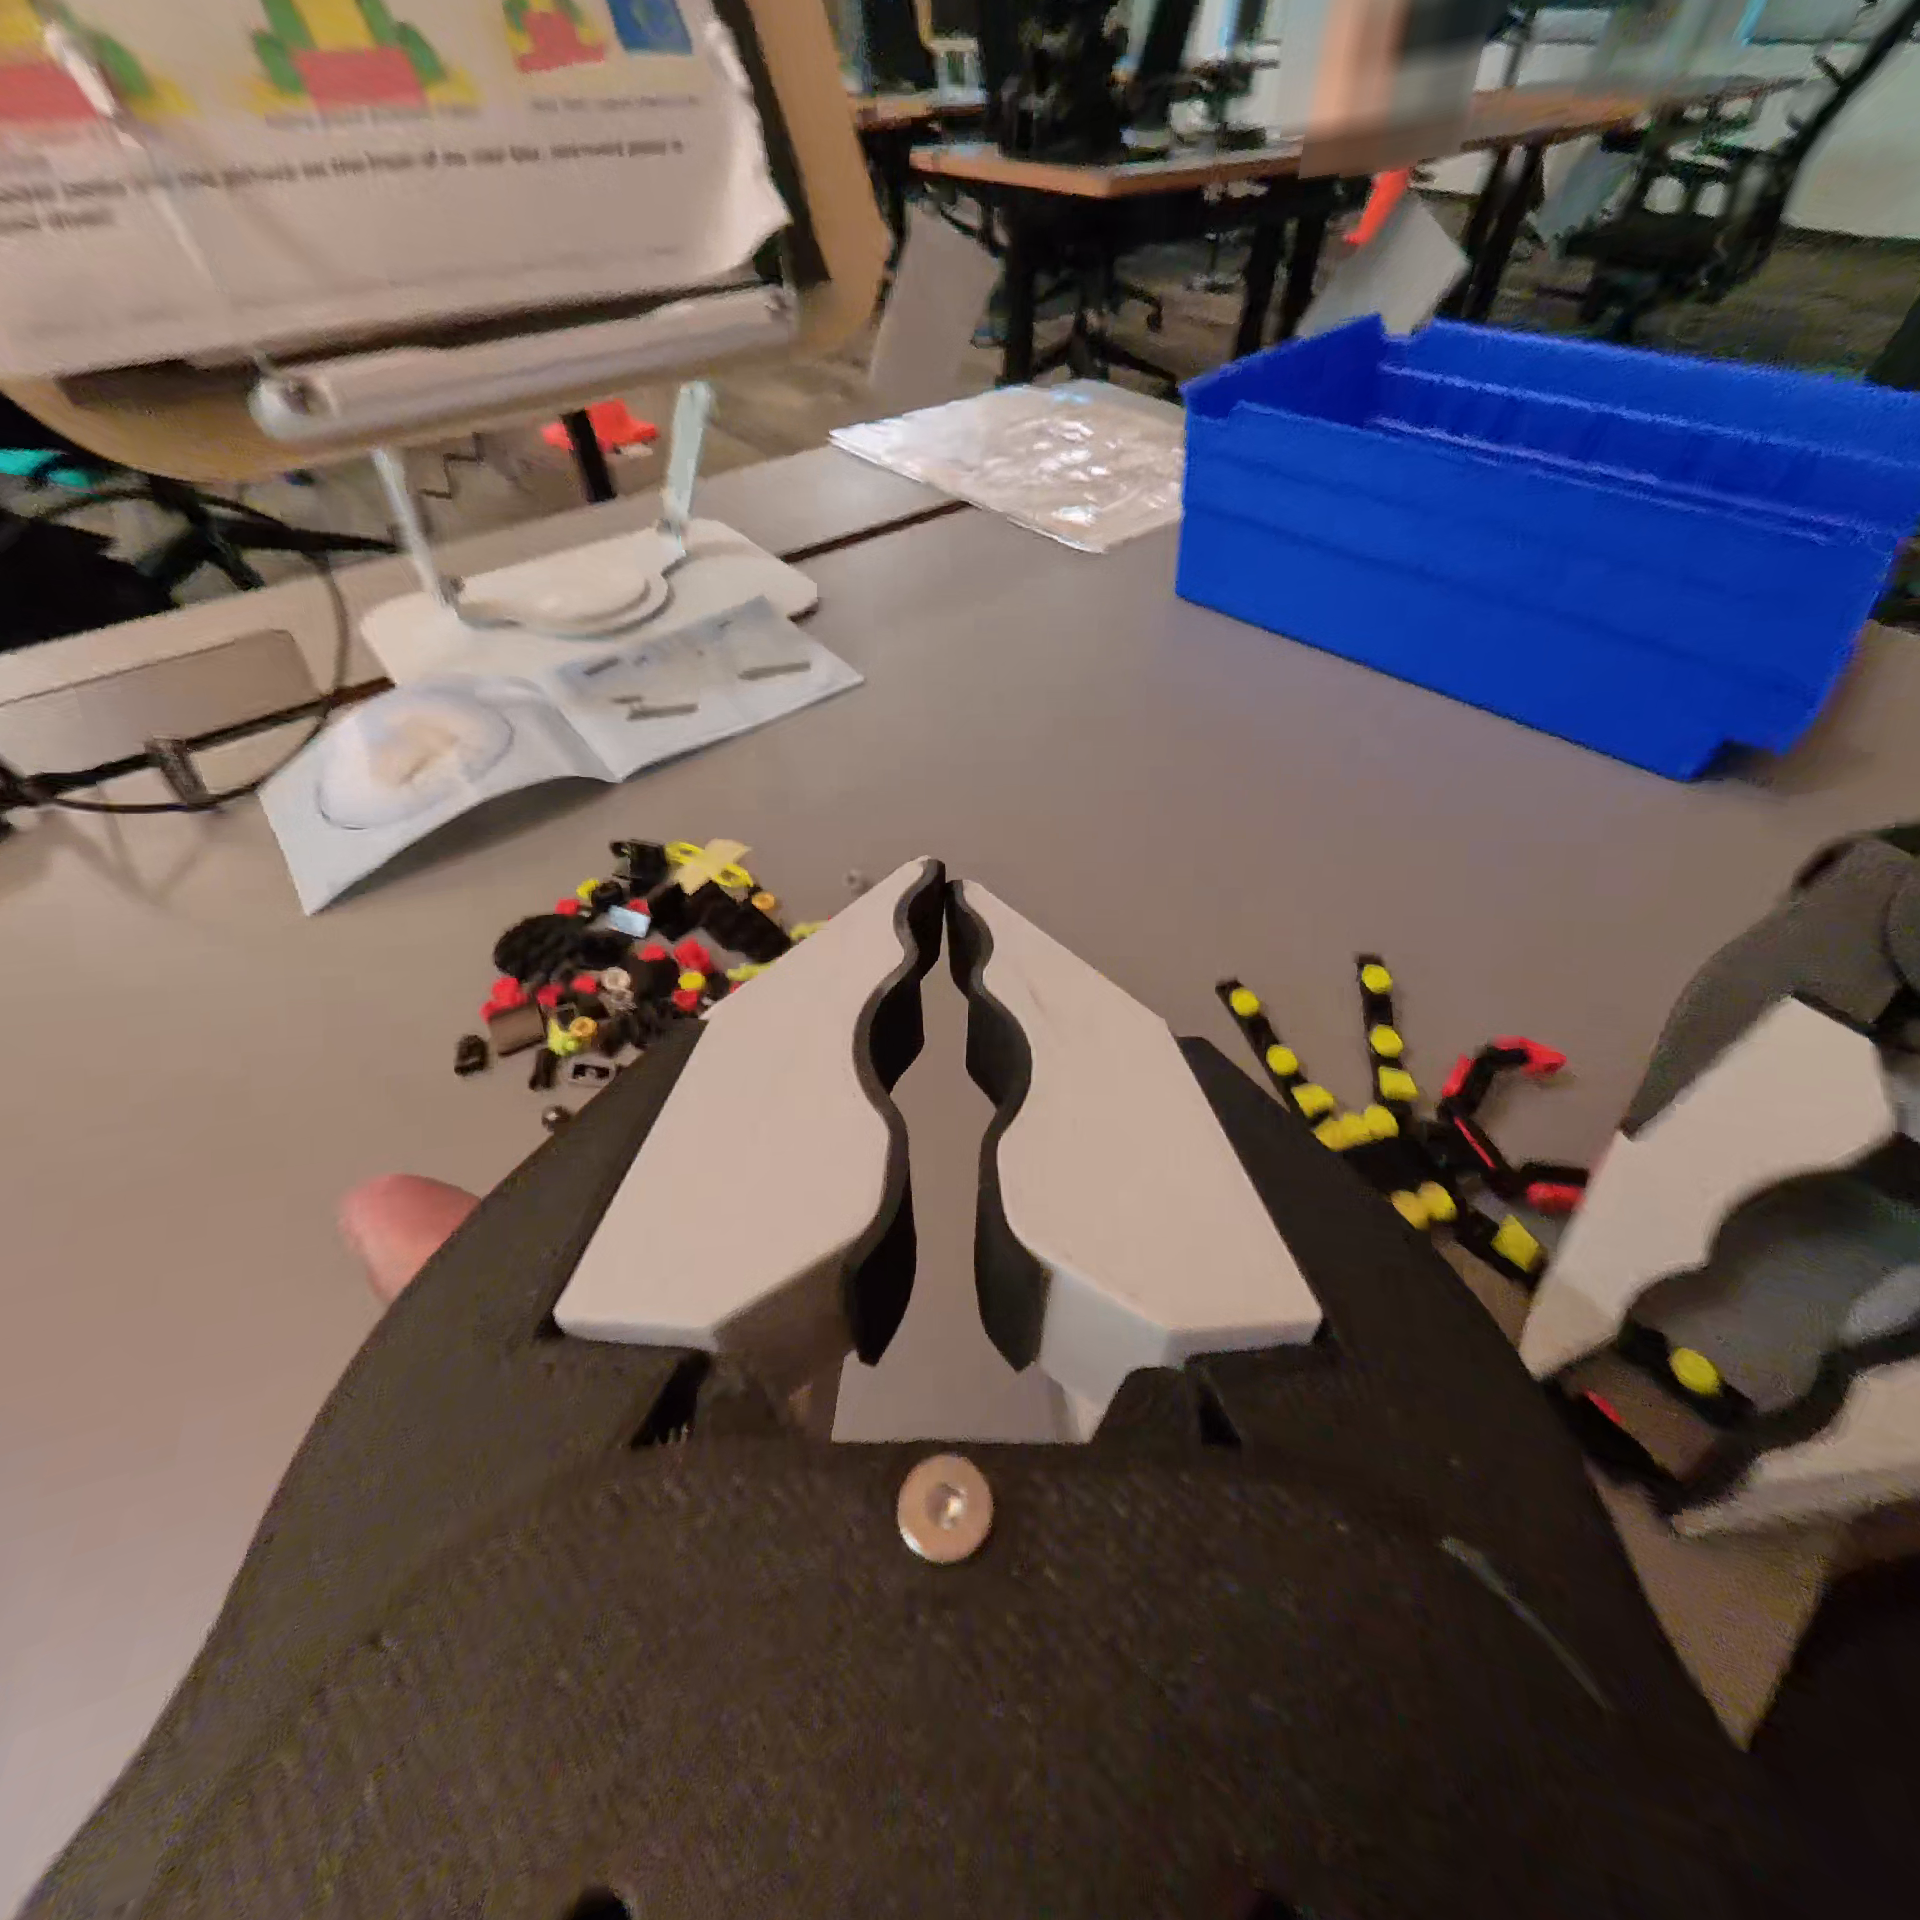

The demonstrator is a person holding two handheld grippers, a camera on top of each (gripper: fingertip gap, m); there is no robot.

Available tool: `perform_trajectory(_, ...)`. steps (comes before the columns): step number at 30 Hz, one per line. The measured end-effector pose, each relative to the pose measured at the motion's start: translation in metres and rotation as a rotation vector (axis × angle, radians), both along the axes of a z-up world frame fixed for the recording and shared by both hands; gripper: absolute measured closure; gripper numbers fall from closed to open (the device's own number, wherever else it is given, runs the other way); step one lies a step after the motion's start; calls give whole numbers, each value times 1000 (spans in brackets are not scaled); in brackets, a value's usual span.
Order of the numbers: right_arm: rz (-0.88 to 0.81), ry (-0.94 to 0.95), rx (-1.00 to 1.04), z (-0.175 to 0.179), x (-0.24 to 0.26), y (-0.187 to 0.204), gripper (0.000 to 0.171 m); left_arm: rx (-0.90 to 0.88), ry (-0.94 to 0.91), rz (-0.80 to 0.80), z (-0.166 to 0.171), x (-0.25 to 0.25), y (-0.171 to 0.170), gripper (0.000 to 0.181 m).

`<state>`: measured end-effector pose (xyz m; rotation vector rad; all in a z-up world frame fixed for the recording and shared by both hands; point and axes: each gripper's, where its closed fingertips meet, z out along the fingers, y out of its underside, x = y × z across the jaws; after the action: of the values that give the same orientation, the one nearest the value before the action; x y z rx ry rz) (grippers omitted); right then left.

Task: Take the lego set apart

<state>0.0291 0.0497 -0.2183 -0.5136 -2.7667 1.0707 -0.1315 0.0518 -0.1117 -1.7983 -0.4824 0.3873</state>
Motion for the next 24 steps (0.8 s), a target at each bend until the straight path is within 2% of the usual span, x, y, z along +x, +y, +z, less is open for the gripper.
perform_trajectory(2,-9,28,-92,18,-6,-3,144,56,-36,4,4,-6,6,181)
perform_trajectory(4,-48,76,-223,46,-19,-3,144,115,-198,-43,-3,-6,11,181)
perform_trajectory(7,-189,218,-369,85,-54,14,144,114,-336,-124,-19,7,11,178)
perform_trajectory(8,-236,279,-374,93,-67,22,144,101,-358,-194,-23,18,12,181)
perform_trajectory(11,-295,454,-252,96,-94,41,144,195,-530,-387,-17,49,19,169)
perform_trajectory(13,-266,527,-201,98,-101,35,144,356,-710,-477,-2,54,19,158)
perform_trajectory(15,-241,590,-175,102,-106,27,144,453,-837,-552,5,54,11,158)
perform_trajectory(18,-185,631,-134,98,-106,15,144,445,-940,-584,-3,55,7,156)
perform_trajectory(24,-155,591,-151,91,-95,3,144,326,-958,-594,-21,72,18,161)
